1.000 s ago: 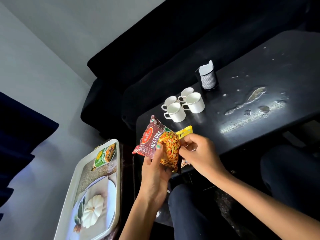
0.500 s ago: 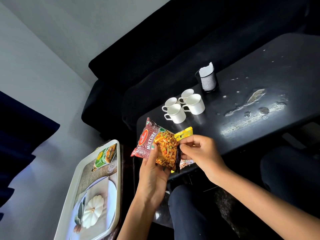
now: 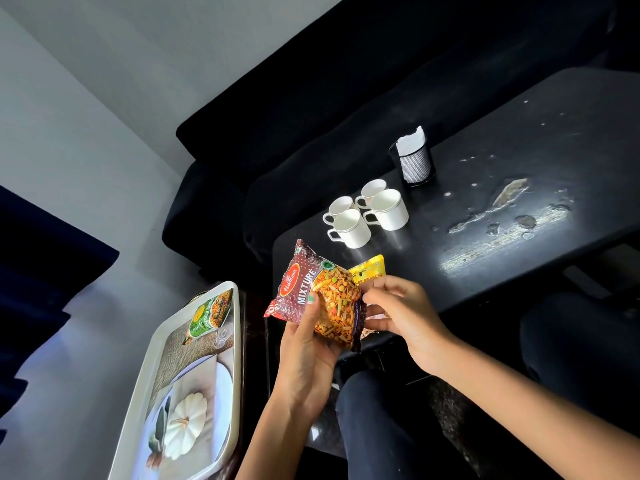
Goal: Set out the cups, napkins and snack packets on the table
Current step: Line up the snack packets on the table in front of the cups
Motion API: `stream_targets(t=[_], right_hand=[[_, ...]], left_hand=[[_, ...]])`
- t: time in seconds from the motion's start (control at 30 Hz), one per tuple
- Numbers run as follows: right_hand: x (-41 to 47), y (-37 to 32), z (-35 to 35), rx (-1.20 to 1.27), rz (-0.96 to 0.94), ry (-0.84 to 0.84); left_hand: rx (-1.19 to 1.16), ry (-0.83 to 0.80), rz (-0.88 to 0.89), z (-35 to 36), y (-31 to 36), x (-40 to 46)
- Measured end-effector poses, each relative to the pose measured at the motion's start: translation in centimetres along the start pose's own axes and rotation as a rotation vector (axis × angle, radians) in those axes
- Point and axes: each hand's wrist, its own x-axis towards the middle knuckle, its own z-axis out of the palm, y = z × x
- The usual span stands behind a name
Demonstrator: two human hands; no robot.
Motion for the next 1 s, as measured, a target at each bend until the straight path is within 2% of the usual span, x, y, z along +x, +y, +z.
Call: stream_targets(t=[0.17, 0.4, 0.6, 0.7, 0.9, 1.0], right_hand=[[0.5, 0.3, -0.8, -0.165, -0.158, -0.113], [1.1, 0.7, -1.4, -0.203, -0.076, -0.277], [1.6, 1.2, -1.8, -0.206, 0.029, -0.237], [1.6, 1.2, -2.0, -0.231, 0.039, -0.212], [1.1, 0.8, -1.8, -0.193, 0.027, -0.295], [0.9, 1.1, -1.4, -0.217, 0.018, -0.246]], left_hand=[[0.050, -0.051, -0.038, -0.6, 0.5, -0.1], [0.018, -0.037, -0.046, -0.6, 0.5, -0.4], [0.129, -0.044, 0.008, -0.4, 0.3, -0.7], [0.175, -0.078, 0.040, -0.3, 0.2, -0.7], [0.221, -0.118, 0.097, -0.6, 0.5, -0.7], [0.228, -0.116, 0.106, -0.5, 0.2, -0.7]])
